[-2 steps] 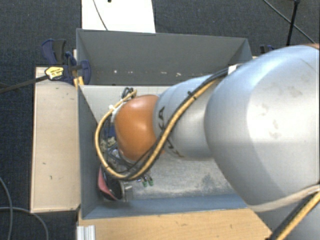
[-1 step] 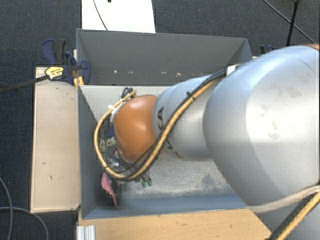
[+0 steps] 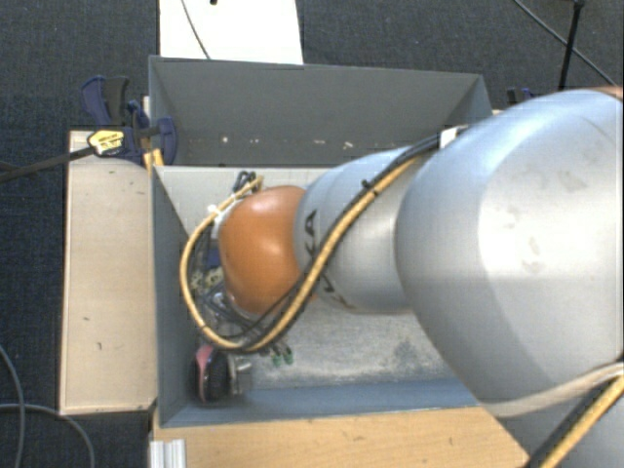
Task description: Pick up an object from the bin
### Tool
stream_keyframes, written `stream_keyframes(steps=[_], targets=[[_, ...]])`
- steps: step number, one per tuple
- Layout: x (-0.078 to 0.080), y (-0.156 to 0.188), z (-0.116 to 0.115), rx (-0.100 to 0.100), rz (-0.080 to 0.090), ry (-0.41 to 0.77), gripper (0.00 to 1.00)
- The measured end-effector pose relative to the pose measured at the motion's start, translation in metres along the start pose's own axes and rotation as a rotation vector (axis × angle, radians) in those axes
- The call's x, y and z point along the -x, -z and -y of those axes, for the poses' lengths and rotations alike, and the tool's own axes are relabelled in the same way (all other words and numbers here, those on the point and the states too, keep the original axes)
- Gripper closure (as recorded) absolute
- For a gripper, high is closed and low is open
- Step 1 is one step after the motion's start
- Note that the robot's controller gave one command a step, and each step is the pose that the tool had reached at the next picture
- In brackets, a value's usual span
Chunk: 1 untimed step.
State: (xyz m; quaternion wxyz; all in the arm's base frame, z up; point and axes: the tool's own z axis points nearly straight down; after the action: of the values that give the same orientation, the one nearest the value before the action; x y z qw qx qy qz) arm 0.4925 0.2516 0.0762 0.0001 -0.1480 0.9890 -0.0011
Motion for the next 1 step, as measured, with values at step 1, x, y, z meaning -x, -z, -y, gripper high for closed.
stream_keyframes(steps=[1], targets=[[-0.0010, -0.0006, 0.0012, -0.002, -0.003, -0.002, 1.00]])
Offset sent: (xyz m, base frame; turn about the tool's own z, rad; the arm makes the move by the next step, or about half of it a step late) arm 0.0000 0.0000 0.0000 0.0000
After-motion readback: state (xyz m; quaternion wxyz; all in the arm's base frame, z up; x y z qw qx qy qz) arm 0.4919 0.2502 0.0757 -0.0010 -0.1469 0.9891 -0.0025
